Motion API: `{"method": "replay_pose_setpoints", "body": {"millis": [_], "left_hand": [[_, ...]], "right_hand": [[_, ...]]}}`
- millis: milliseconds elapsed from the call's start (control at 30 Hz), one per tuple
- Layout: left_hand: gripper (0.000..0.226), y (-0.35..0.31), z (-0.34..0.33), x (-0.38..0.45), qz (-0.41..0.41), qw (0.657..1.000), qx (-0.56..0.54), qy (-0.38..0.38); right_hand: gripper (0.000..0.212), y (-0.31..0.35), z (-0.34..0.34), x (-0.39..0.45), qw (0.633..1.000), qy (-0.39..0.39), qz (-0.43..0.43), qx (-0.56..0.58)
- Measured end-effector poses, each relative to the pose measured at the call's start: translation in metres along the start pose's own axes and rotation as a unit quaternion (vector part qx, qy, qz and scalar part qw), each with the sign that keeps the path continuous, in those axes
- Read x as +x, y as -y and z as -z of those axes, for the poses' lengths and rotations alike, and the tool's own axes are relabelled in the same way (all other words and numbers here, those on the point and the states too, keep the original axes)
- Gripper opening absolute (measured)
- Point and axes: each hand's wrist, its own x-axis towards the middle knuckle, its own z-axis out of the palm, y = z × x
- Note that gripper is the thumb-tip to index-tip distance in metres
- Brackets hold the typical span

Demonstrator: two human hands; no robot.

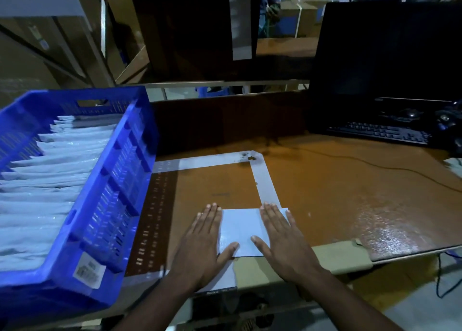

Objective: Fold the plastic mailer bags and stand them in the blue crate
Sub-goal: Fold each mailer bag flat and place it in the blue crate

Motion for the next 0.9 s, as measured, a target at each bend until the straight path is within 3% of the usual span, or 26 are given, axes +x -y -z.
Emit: {"method": "replay_pose_setpoints", "body": {"millis": [167, 467, 567, 700, 833, 900], "left_hand": [[0.094, 0.003, 0.008, 0.005, -0.007, 1.000, -0.004, 0.012], [0.105, 0.017, 0.017, -0.015, 0.030, 0.999, -0.013, -0.013], [0.102, 0.020, 0.020, -0.019, 0.014, 0.996, -0.082, -0.028], [0.084, 0.016, 0.023, -0.023, -0.029, 0.991, -0.121, -0.043], [0.085, 0.006, 0.030, -0.022, -0.016, 0.993, -0.106, -0.050], [0.063, 0.006, 0.032, -0.017, -0.012, 0.991, -0.107, -0.078]], "right_hand": [[0.082, -0.008, 0.005, 0.003, 1.000, 0.011, -0.007, -0.012], [0.099, -0.026, 0.015, -0.020, 0.999, 0.008, -0.041, 0.022], [0.079, -0.025, 0.019, -0.026, 0.995, -0.038, -0.009, 0.096], [0.029, -0.031, 0.014, -0.033, 0.979, -0.049, 0.033, 0.197], [0.011, -0.030, 0.015, -0.027, 0.976, -0.086, 0.032, 0.199], [0.005, -0.028, 0.022, -0.023, 0.977, -0.094, 0.014, 0.191]]}}
